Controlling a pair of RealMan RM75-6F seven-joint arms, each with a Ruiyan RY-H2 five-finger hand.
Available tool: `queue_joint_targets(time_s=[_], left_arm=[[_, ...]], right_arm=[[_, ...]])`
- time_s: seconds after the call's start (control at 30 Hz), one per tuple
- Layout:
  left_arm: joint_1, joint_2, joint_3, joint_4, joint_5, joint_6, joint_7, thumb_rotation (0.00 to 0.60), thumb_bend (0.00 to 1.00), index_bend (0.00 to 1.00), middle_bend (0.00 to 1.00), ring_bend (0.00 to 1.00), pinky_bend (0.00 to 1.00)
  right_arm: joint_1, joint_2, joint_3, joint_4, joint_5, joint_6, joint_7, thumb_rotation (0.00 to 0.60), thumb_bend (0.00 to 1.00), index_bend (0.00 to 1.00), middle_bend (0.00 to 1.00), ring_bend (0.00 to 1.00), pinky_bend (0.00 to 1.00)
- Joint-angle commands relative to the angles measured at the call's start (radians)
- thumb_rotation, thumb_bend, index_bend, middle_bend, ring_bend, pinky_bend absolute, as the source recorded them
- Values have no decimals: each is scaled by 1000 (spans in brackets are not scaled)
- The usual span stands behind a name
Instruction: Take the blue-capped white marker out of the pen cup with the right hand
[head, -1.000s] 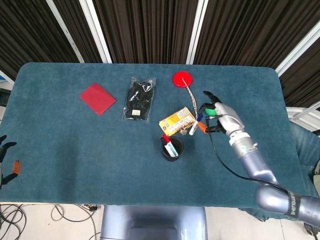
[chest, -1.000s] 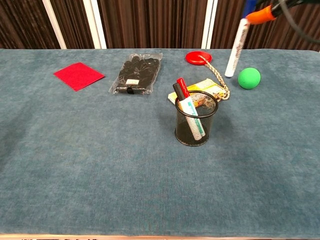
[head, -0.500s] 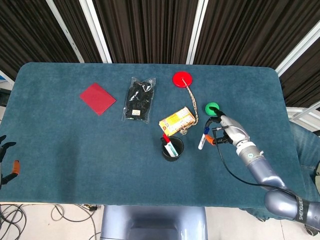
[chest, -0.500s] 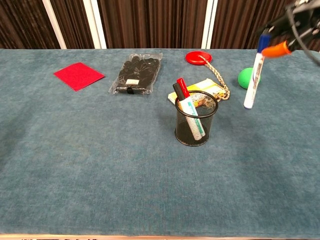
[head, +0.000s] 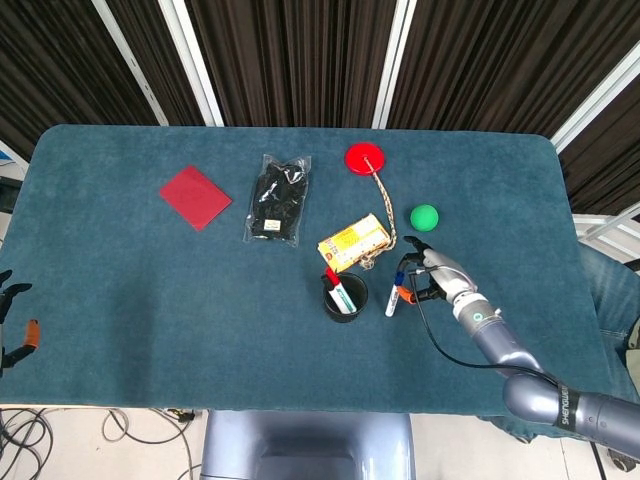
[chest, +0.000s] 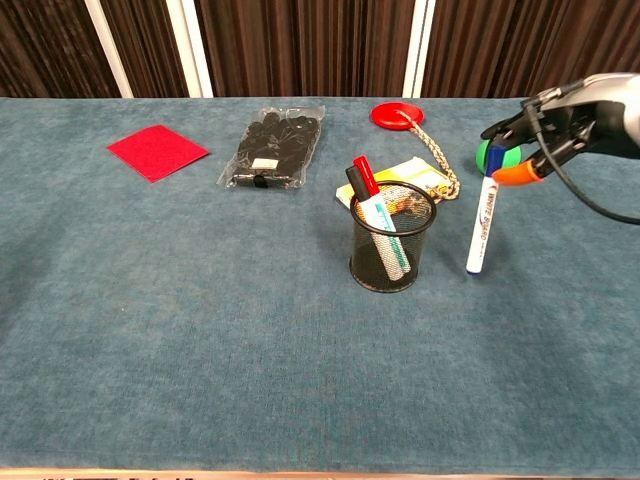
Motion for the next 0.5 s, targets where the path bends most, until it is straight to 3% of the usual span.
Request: queue_joint_targets(time_s=[0.03,0.27,0.37,0.5], left_arm=[[0,1,0,-1,-3,-3,0,600,452,226,73,56,53],[-1,5,-4,-6,-16,-7,1,600,453,225,73,56,53],[-1,6,-5,-8,-18,-9,1,600,453,226,72,56,54],[-1,6,-4,-8,-17,-8,3,600,453,226,71,56,53]], right_arm=[[24,-17,-14,18,29,-11,-22,600,387,508,0,28,205],[100,-23,-66,34,131,-42,-105,600,220,111,0,0,204],[113,-20,-71,20,158,-17,-121,600,199,20,0,0,204],[102,-6,-54,-12,153,49,-116,600,198,1,0,0,203]])
